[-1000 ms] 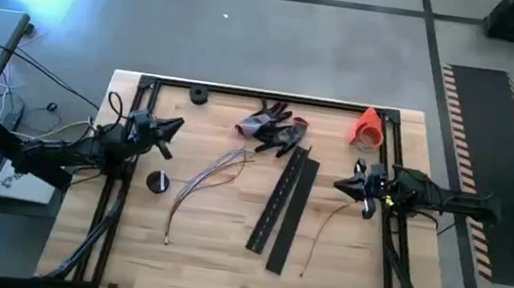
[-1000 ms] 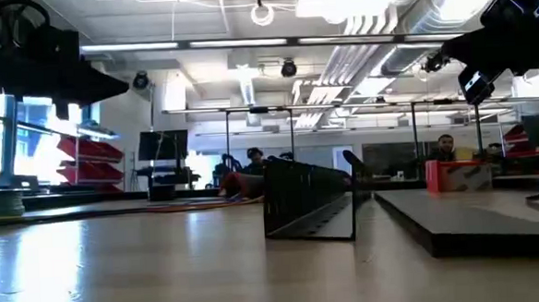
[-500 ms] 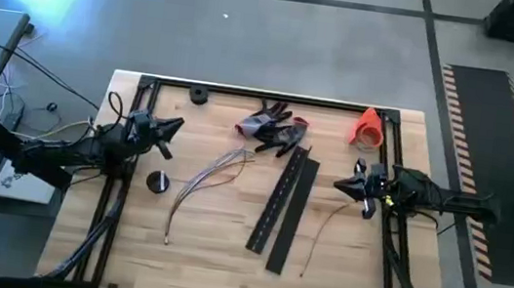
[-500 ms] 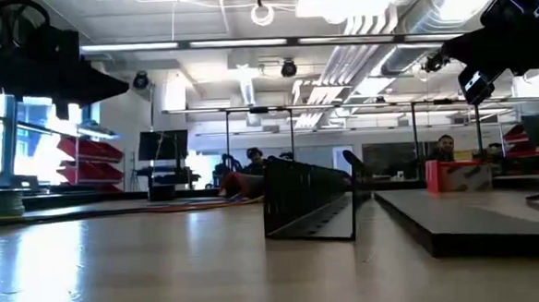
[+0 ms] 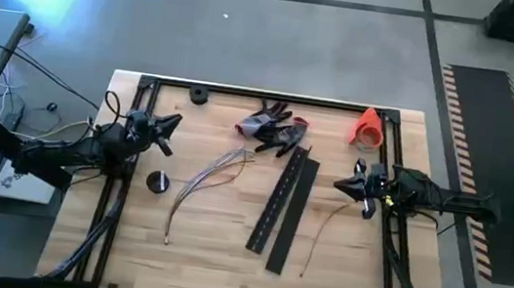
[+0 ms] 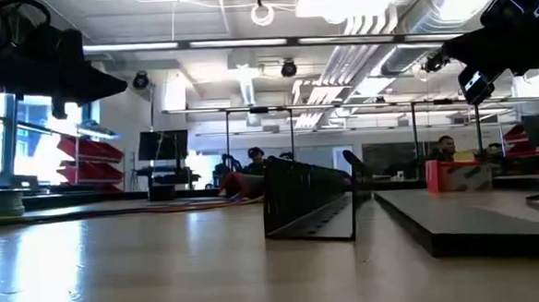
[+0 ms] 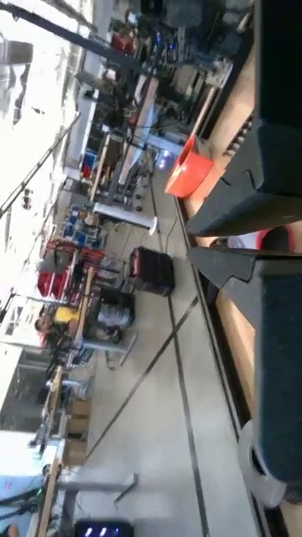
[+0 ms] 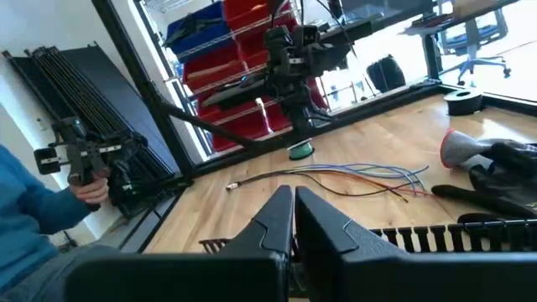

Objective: Ziptie cables
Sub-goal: Move the cables to the center of the table

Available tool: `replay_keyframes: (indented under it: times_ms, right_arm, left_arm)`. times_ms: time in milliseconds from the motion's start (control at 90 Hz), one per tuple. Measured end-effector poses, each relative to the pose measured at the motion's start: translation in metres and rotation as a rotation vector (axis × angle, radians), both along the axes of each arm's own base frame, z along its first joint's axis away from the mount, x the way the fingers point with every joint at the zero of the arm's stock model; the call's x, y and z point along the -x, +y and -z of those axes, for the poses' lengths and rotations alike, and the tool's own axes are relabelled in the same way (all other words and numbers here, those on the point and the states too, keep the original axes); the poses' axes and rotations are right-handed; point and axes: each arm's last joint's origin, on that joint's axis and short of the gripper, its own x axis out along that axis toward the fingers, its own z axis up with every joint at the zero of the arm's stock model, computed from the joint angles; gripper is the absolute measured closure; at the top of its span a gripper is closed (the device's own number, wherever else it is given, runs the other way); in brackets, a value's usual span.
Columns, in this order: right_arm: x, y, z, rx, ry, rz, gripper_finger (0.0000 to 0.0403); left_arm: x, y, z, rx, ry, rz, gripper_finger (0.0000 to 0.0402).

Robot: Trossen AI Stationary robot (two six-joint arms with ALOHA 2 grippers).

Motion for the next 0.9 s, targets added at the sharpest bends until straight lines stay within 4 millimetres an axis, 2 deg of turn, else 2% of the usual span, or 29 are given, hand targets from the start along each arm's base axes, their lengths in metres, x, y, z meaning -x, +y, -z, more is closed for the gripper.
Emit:
replay_keyframes:
  times_ms: [133, 256, 433, 522, 611, 756, 844, 900]
  right_arm:
    - [0.0, 0.0, 0.0, 0.008, 0.0, 0.001, 0.0402]
    - [0.0, 0.0, 0.0, 0.118, -0.007, 0.003, 0.0402]
    - [0.0, 0.0, 0.0, 0.287, -0.016, 0.005, 0.0402]
    - [0.0, -0.001, -0.001, 0.345, -0.021, 0.039, 0.0402]
    - [0.0, -0.003, -0.005, 0.367, -0.05, 0.128, 0.0402]
    - [0.003, -0.004, -0.02, 0.117, -0.207, 0.162, 0.0402]
    - [0.004, -0.005, -0.025, -0.049, -0.268, 0.15, 0.0402]
    - [0.004, -0.005, -0.026, -0.082, -0.273, 0.149, 0.0402]
  left_arm:
    - [-0.002, -0.002, 0.0, 0.01, -0.015, 0.089, 0.0384]
    - [-0.005, -0.004, 0.001, -0.016, 0.024, 0.173, 0.0384]
    - [-0.008, -0.001, 0.001, 0.05, 0.2, 0.076, 0.0384]
    - [-0.014, 0.0, -0.015, 0.057, 0.223, 0.088, 0.0384]
    - [-0.025, 0.001, -0.042, 0.046, 0.252, 0.097, 0.0384]
    - [-0.056, -0.003, -0.085, -0.04, 0.384, 0.155, 0.0384]
    - [-0.076, -0.006, -0.104, -0.05, 0.511, 0.193, 0.0384]
    - [-0.087, -0.008, -0.114, -0.02, 0.577, 0.228, 0.038]
